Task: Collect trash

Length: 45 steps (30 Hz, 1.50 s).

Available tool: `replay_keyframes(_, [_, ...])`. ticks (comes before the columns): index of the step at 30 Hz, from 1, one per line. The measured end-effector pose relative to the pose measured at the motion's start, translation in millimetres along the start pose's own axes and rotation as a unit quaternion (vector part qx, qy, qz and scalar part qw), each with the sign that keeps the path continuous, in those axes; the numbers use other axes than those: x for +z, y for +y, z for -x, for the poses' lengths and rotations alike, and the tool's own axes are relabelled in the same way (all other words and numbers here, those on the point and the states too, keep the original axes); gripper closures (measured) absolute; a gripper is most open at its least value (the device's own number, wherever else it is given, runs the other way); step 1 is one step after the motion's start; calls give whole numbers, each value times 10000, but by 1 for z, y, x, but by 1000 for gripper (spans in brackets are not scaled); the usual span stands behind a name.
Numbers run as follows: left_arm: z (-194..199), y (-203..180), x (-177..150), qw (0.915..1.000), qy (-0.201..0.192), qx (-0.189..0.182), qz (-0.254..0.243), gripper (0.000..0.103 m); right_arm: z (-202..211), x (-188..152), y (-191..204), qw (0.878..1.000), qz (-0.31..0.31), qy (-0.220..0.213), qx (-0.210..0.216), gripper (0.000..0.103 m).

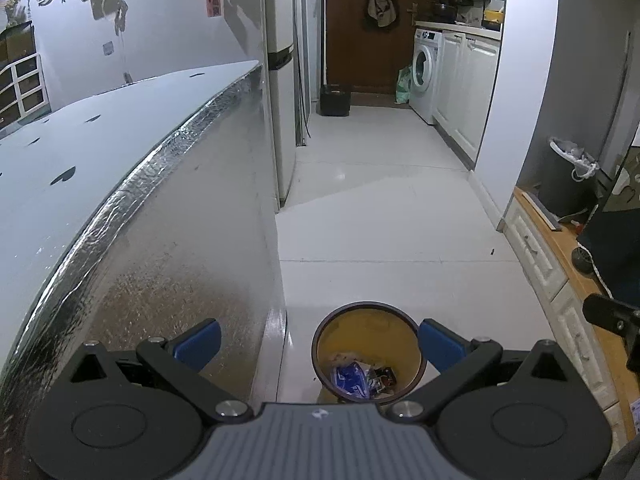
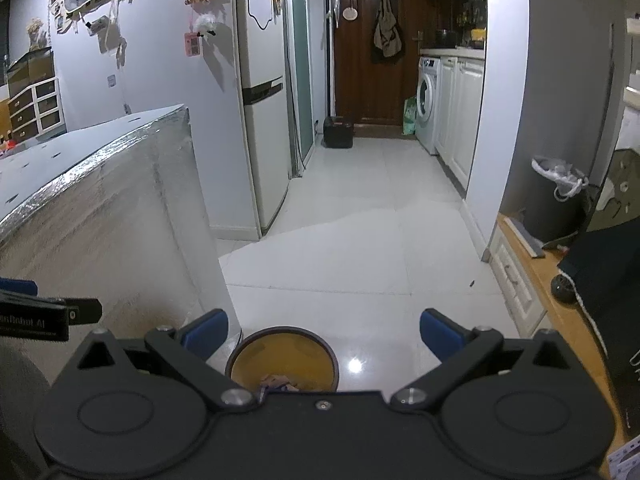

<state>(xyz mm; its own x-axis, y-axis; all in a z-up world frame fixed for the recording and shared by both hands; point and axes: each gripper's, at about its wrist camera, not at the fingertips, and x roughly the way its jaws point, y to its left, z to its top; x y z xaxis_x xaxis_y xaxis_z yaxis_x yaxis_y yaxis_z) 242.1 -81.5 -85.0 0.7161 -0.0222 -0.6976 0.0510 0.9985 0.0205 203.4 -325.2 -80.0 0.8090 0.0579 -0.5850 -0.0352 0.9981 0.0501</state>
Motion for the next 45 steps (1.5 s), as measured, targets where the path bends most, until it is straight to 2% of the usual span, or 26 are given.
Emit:
replay_keyframes(4, [4, -3, -6, 9998, -30, 121, -126, 0, 5, -7, 6, 9999, 109, -33, -126, 0])
replay_keyframes(10, [8, -2, -12, 9998, -78, 48, -157, 0, 13, -13, 8, 9997, 137, -112, -173, 0])
replay_keyframes(22, [14, -5, -18, 9992, -271, 126, -283, 0, 22, -21, 13, 9985, 155, -310, -419, 0])
replay_keyframes(45, [19, -3, -20, 9989, -360, -49, -309, 0, 20, -20, 16, 9986, 128, -287, -423, 0])
